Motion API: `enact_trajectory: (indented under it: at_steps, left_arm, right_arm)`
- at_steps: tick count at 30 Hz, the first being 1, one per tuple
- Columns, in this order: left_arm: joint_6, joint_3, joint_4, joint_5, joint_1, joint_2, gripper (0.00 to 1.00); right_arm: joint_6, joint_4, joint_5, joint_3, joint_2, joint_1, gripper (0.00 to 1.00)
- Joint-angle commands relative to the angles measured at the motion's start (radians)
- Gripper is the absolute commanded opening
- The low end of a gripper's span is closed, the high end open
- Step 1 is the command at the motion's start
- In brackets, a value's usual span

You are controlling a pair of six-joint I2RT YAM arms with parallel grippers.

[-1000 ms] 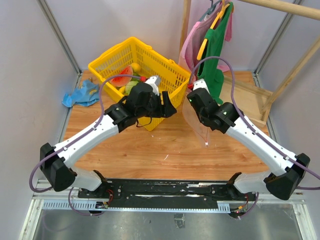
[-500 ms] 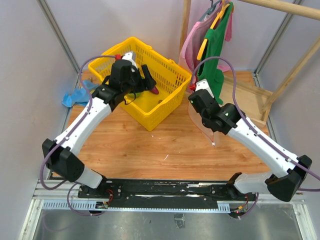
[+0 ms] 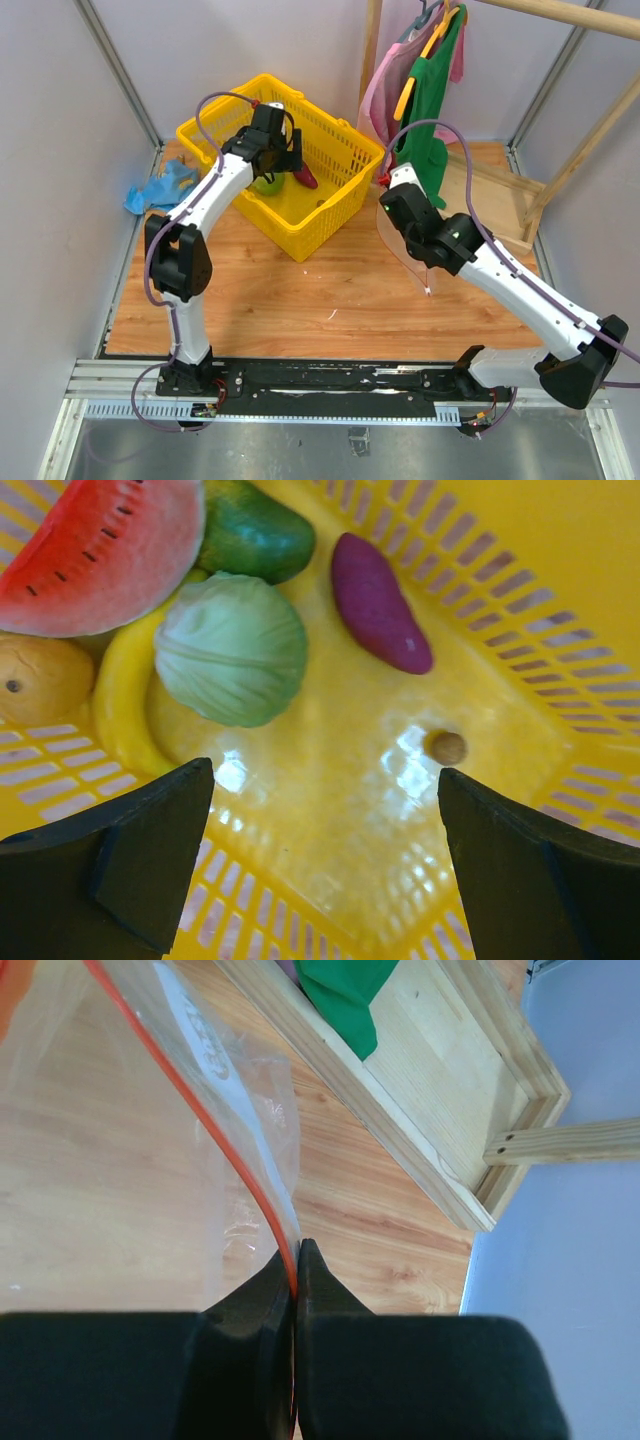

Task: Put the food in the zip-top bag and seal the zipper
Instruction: Pick up the fake vegetable from the bin.

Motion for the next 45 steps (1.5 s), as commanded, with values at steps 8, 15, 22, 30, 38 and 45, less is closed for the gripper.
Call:
enact_trajectory:
  at_steps: [8,15,22,30,38,45]
  left_arm:
    - [0.15,0.113,0.004,-0.114,0.066,0.212,0.99]
    - [0.147,0.156,0.026,-0.05,0.107,0.307,0.99]
    - [0.144,0.146,0.043,0.034,0.122,0.344,0.85]
    - [0.155,0.123,0.073,0.088,0.123,0.312,0.43]
    - [0.151,0.067,0.094,0.167,0.122,0.179,0.12]
    - [0.119,-0.008,0.125,0.23,0.123,0.045,0.01]
  right_arm:
    - [-0.011,0.03,-0.033,-0.031,-0.009,-0.023,0.01]
    - [-0.001,0.03,-0.041,-0.039,-0.005,-0.023,0.01]
    - [0.004,0.033,-0.035,-0.048,-0.002,-0.022,0.01]
    - [0.002,0.038,-0.035,-0.044,0.0,-0.022,0.01]
    - [0.013,0.03,-0.023,-0.031,0.004,-0.022,0.01]
    - [0.049,0.03,-0.015,-0.024,0.022,-0.022,0.01]
